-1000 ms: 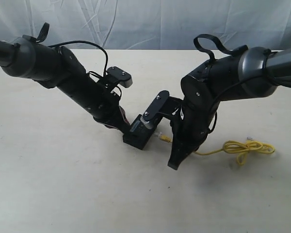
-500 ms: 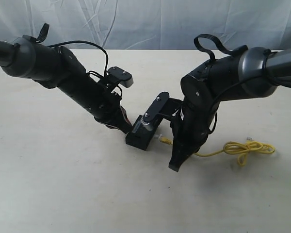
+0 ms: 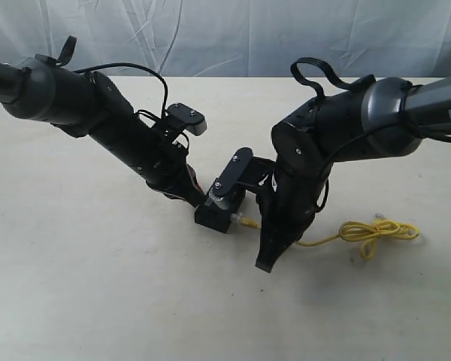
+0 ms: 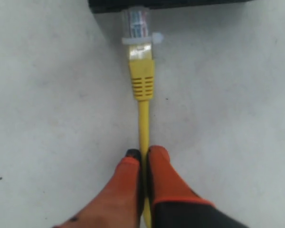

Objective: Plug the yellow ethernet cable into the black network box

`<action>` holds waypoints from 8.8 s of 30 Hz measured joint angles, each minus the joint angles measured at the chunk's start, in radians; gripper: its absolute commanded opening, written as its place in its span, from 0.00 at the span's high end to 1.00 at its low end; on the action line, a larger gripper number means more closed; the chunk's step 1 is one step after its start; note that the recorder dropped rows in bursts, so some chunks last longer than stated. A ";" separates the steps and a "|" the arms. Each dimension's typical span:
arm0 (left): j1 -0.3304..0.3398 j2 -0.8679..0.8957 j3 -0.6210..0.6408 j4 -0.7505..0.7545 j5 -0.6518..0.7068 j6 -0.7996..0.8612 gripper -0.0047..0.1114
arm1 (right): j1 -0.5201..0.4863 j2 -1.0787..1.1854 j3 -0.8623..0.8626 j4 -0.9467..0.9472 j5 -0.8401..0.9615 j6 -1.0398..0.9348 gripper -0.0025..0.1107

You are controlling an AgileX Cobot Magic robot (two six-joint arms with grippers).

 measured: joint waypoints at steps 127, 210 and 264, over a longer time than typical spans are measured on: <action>0.000 0.000 0.000 0.002 0.027 0.069 0.96 | 0.002 0.017 0.000 -0.055 -0.021 0.038 0.99; 0.004 0.000 0.000 0.018 0.042 0.069 0.96 | 0.031 0.024 0.004 -0.047 -0.074 0.154 0.99; 0.008 -0.026 -0.002 0.246 0.118 -0.207 0.96 | 0.037 0.018 0.008 0.121 -0.151 0.046 0.99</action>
